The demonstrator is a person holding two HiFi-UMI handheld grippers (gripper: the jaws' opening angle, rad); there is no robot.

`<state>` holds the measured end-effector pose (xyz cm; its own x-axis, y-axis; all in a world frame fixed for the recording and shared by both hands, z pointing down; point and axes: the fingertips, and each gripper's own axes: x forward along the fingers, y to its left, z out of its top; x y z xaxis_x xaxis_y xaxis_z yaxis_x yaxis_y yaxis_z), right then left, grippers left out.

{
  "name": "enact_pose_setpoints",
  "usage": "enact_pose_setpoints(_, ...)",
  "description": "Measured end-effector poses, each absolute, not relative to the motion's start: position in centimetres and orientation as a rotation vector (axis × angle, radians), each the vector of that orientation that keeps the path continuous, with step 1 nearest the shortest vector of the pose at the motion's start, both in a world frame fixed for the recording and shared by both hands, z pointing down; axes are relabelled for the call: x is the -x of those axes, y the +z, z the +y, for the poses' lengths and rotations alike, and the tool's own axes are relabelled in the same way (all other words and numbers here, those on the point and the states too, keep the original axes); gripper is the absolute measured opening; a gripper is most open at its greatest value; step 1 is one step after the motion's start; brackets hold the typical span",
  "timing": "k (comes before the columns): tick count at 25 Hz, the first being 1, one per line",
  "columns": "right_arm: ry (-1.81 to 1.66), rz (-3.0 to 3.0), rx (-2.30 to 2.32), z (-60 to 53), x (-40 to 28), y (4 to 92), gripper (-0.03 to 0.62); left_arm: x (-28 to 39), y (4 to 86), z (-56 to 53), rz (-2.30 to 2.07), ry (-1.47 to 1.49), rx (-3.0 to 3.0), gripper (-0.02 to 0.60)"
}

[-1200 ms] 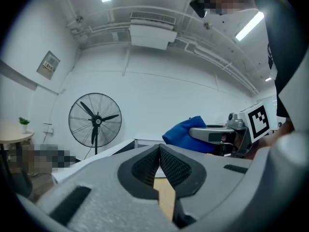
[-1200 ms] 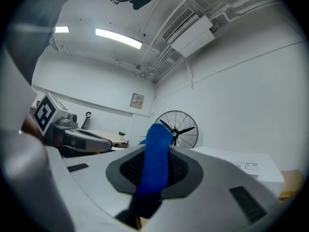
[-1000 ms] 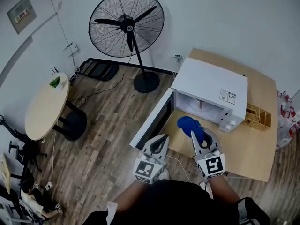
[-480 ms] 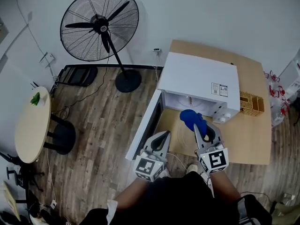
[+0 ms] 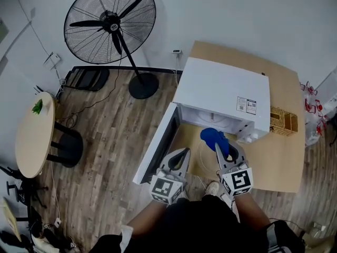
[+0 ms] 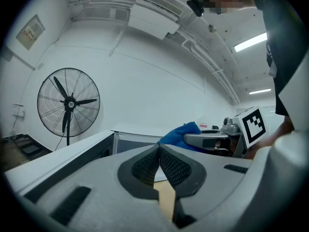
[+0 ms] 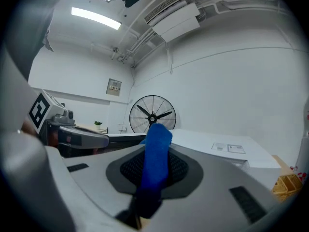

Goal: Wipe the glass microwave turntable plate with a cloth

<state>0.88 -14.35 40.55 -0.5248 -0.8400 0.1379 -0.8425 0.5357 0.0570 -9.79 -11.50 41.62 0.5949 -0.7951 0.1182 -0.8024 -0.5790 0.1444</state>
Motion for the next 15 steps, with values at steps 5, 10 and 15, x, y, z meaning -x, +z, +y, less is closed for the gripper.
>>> enact_pose_setpoints(5,0.094,-2.623,-1.377,-15.2,-0.8,43.0,0.058,10.3,43.4,-12.2,-1.393,0.111,-2.580,0.002)
enact_pose_setpoints(10,0.175,-2.591,-1.321,-15.3,-0.9,46.3,0.058,10.6,45.6,-11.9,-1.404,0.158,-2.526,0.002)
enact_pose_setpoints(15,0.304,-2.555,-1.243,-15.3,-0.5,50.1,0.060,10.7,47.7,-11.8,-1.401,0.175,-2.470,0.002)
